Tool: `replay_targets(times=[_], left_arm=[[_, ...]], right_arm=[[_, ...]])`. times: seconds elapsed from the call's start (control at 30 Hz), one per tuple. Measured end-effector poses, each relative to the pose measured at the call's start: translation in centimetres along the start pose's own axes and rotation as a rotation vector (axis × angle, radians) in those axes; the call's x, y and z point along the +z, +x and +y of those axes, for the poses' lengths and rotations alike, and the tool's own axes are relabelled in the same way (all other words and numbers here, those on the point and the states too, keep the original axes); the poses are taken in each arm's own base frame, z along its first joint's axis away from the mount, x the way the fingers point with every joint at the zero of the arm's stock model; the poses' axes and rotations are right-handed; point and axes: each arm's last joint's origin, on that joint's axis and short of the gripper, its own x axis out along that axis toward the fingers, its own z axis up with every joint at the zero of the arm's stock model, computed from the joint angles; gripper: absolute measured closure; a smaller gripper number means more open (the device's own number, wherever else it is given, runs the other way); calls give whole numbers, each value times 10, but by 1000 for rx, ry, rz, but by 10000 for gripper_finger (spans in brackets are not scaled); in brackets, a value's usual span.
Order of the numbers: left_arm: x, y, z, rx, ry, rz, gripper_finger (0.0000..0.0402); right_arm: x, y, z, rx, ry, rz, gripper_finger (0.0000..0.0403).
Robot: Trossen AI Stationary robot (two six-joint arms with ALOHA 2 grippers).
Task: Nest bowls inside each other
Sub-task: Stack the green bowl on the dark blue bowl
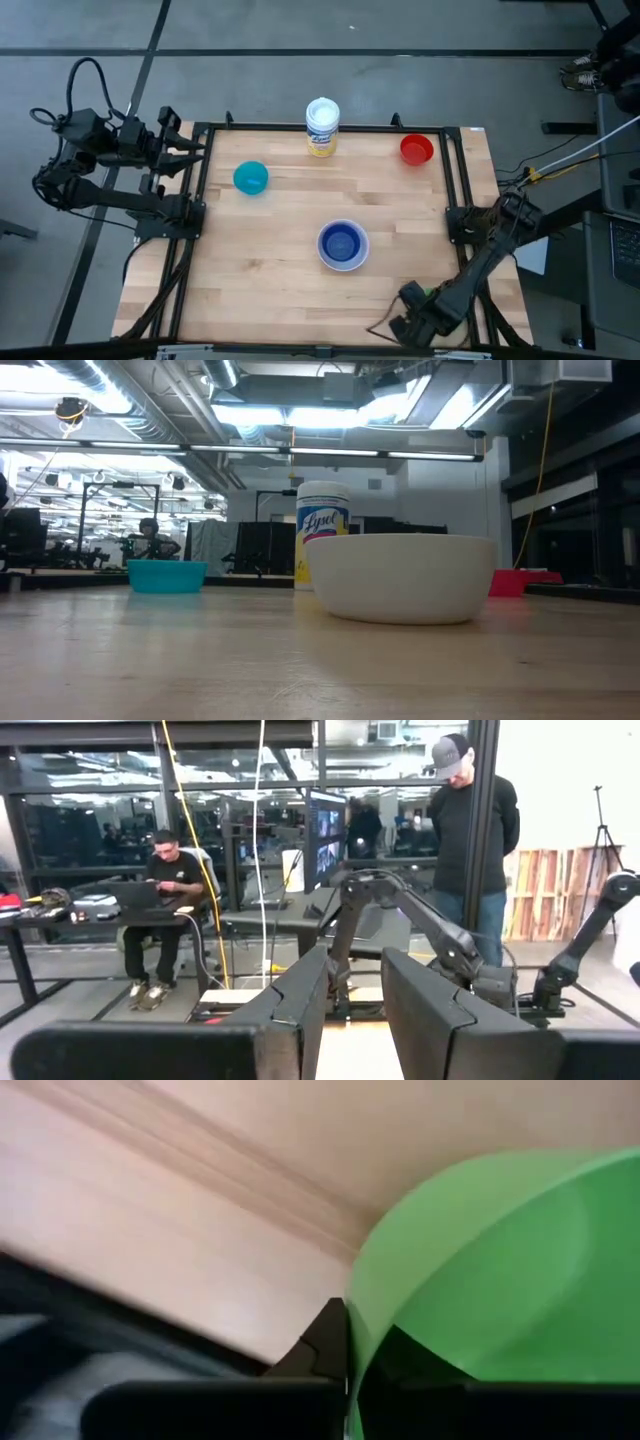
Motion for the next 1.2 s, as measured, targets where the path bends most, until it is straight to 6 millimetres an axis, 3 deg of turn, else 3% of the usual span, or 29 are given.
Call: replay_targets(times=[0.17, 0.33, 0.43, 0.57, 0.7, 1.0, 1.2], left_arm=[[0, 0, 0, 10, 2, 1, 307], [-1, 0, 1, 22, 16, 13, 307], [-2, 0, 1, 24, 22, 16, 307], [-2, 0, 1, 24, 44, 16, 307], [-1, 0, 1, 24, 69, 16, 307], [-2, 0, 1, 27, 105, 23, 306], [-5, 0, 1, 26, 112, 49, 307]], right_arm=[[51, -61, 36, 164, -51, -196, 399], [123, -123, 64, 237, -178, -361, 400], [169, -143, 67, 257, -212, -383, 400], [212, -139, 64, 221, -233, -319, 401], [232, -122, 68, 203, -256, -211, 401], [240, -78, 92, 225, -284, -107, 401], [243, -64, 96, 204, -270, -86, 401]])
